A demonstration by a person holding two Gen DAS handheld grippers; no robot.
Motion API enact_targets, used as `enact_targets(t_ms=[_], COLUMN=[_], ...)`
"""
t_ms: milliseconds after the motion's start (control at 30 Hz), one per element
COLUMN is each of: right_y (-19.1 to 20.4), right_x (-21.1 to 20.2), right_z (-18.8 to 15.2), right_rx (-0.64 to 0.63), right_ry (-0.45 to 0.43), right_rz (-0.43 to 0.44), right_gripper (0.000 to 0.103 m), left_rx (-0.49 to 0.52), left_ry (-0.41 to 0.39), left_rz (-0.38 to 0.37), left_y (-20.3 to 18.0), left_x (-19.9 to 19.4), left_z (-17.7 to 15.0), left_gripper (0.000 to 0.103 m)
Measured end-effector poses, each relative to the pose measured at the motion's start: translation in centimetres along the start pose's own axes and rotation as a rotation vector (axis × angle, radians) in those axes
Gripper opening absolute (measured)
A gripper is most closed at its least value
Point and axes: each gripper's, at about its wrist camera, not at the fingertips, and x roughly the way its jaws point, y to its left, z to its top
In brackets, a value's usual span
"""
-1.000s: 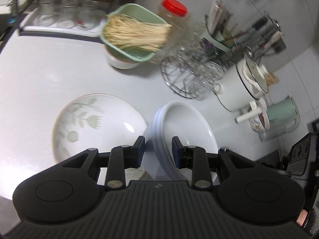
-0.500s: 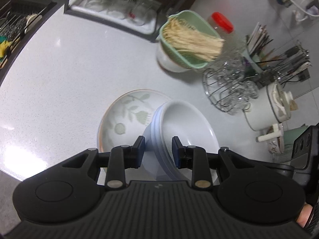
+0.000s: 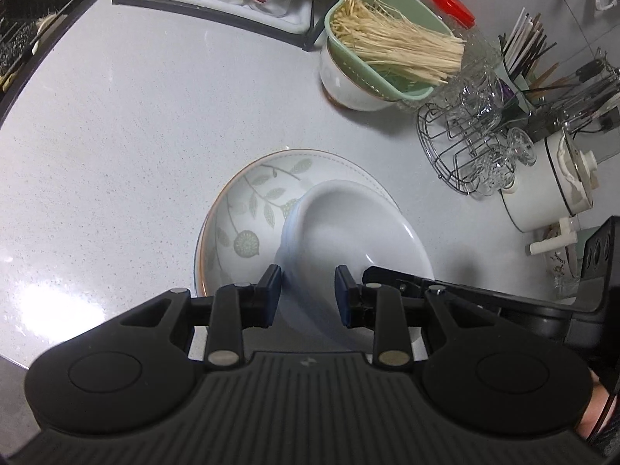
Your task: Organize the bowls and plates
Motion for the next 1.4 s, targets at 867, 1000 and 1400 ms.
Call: enact_targets(t_ms=[867,1000,1400], right_y=[4.1,4.2,1.2], right_x=[-15.7,-17.7,-20.8], right_z=[-3.8,-5.7,-9.9], right_rx=[-0.011,0.007,-0.008], right_ry=[-0.471,-0.529,-0.581], right_rz=[-0.108,-0.121,-0.116], right_gripper=[0.029,0.068,0.092], left_rx=[0.364,0.386,0.344], left_ry=[-0.280,-0.312,-0.338], left_rz=[0.060,0.056,0.136], left_y=[-5.6,-6.3,-7.4], left_x=[-15.0,-16.7,-17.5], left_z=[0.9,-0.5,-6.1], left_gripper=[0.098,0.099,0.099])
